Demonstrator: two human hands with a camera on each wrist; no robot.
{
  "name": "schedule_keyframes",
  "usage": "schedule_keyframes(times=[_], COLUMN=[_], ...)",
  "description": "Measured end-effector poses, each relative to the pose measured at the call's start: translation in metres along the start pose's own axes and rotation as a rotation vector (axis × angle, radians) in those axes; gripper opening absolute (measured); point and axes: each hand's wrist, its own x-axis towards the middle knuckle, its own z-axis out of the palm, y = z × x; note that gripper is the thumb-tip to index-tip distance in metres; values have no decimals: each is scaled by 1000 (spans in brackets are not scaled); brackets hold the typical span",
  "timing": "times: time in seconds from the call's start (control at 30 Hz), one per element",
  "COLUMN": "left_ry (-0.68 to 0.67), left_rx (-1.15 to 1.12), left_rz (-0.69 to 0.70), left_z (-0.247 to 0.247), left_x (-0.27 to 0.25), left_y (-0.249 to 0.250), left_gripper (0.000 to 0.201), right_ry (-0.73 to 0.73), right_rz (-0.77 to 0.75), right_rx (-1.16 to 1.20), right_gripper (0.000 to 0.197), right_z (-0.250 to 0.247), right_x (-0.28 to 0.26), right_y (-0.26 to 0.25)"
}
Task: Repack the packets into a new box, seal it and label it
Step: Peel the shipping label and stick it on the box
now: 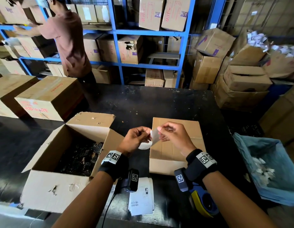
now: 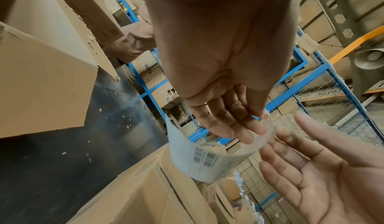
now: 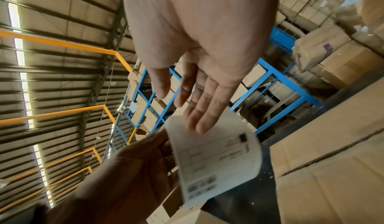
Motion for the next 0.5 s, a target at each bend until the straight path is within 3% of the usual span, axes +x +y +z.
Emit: schedule_keyframes(times=[0.27, 0.5], left_ry=[9, 22], left_rx=[88, 81], left_rz=[23, 0], left_z=[2, 2], left_x=[-6, -8], left_y=[1, -5], left_gripper=[17, 19], right_ry=[-30, -27], right_rz=[64, 62], right_rx=[60, 42], right_gripper=[28, 19], right_z=[19, 20], right_x=[-7, -9], right_y=[5, 8])
